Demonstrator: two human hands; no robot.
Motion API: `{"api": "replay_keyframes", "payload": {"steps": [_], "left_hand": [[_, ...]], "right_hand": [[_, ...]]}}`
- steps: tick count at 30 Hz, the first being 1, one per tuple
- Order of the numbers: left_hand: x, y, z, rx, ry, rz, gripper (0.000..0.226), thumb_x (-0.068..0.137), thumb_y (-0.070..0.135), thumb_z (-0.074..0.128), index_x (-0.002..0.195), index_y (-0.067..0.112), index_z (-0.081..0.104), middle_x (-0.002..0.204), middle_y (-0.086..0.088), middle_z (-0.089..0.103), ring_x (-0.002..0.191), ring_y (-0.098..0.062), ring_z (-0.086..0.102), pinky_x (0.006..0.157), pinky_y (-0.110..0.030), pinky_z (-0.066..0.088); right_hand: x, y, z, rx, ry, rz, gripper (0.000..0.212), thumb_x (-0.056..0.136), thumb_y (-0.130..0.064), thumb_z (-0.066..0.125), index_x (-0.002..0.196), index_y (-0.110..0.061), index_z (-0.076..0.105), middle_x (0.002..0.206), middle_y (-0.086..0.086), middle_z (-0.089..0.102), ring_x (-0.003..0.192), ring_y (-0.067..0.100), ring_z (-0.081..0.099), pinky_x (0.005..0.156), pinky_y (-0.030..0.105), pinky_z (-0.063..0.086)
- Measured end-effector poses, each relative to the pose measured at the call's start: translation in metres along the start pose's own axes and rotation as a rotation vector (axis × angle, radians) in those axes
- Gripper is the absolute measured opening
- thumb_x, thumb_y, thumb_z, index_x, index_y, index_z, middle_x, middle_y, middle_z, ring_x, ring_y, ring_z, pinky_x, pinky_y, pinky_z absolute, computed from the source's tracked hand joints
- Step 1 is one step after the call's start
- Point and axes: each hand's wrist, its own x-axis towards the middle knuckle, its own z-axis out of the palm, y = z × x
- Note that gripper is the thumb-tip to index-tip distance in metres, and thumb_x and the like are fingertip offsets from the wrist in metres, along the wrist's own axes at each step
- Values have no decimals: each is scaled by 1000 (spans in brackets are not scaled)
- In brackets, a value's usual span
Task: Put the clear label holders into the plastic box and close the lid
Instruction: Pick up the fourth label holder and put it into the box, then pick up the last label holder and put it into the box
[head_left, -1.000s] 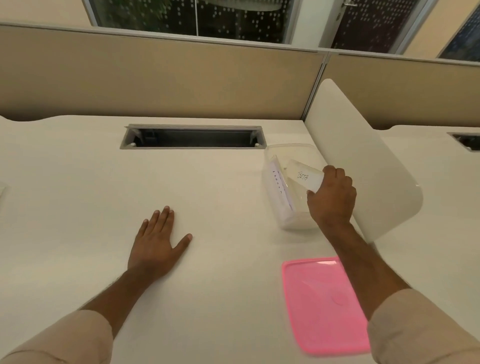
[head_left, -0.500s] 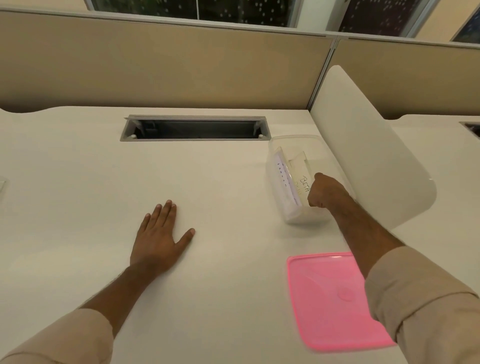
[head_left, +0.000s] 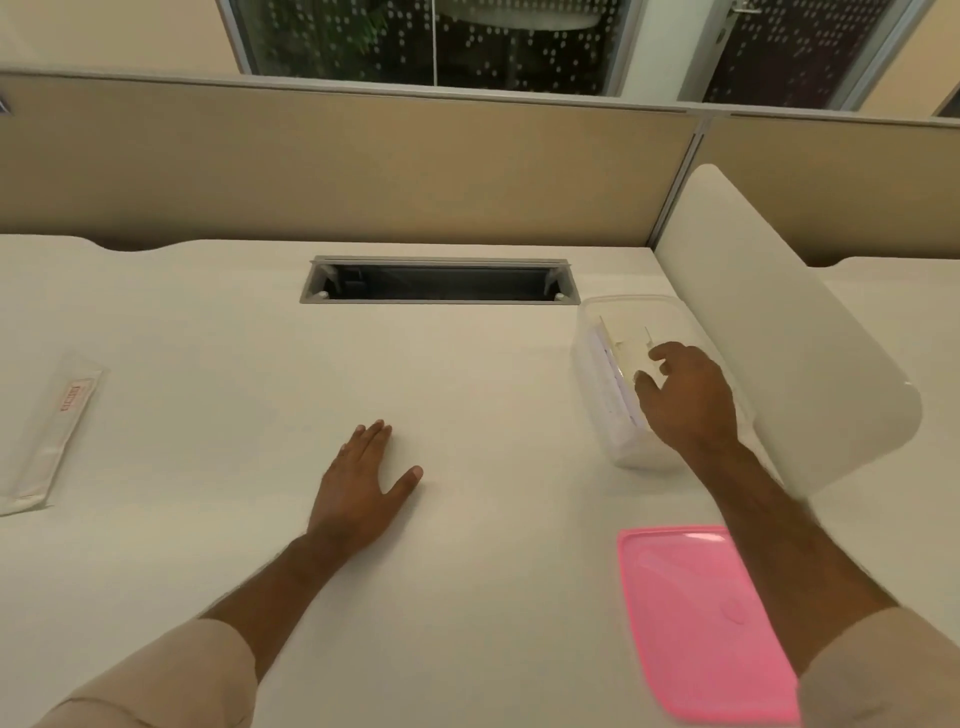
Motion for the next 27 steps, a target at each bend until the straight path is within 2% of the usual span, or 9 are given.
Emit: {"api": "replay_keyframes", "payload": {"steps": [2,4,7,12,16,20,23,27], "left_hand": [[-9,-7,-13,-54,50,-8,76,89,61,53,151,22,34,159,10,31,150,-8,16,120,-33,19],[-18,-19,-28,-54,99,6,71,88,56,59,147,21,41,155,8,39,149,-10,21,118,-34,23],[-29,-44,-56,-24,167,-3,64,87,45,67,142,19,48,150,5,47,147,-14,28,116,-34,26],[-45,-100,-112,38,332,-61,55,81,27,78,130,12,59,135,-4,59,134,-24,47,109,-40,39],[-56,-144,-155,75,467,-118,46,79,20,78,121,11,63,123,-6,63,121,-27,54,100,-42,47],[-64,-181,-187,106,598,-250,42,79,18,77,119,12,62,121,-8,63,115,-31,56,95,-46,47],[-66,-206,-199,106,600,-356,49,81,21,75,125,9,59,123,-12,62,117,-35,54,96,-48,45],[-60,-231,-204,13,460,-547,62,88,35,69,139,7,48,138,-14,55,126,-36,50,103,-49,41]], "right_hand": [[-19,-24,4,96,70,-111,27,85,-17,66,111,-8,65,101,13,67,95,33,60,83,43,49],[-38,-50,13,186,56,-175,23,84,-15,67,107,-9,67,97,8,67,91,27,61,81,37,47],[-64,-92,38,249,-57,-253,23,85,-17,67,107,-12,67,101,3,68,92,21,61,83,35,48],[-98,-161,88,259,-266,-395,29,87,-21,65,115,-13,66,111,2,67,104,23,61,94,39,46],[-117,-220,121,294,-374,-479,33,88,-25,63,120,-15,63,119,0,64,111,20,58,98,33,43],[-133,-276,145,293,-440,-554,36,89,-28,61,124,-18,60,123,-3,62,115,18,56,97,27,41],[-144,-311,158,302,-482,-590,37,90,-28,60,125,-18,59,125,-3,60,116,17,55,97,26,41],[-156,-346,171,315,-536,-604,37,90,-28,60,126,-19,58,127,-4,59,118,17,54,98,29,42]]}}
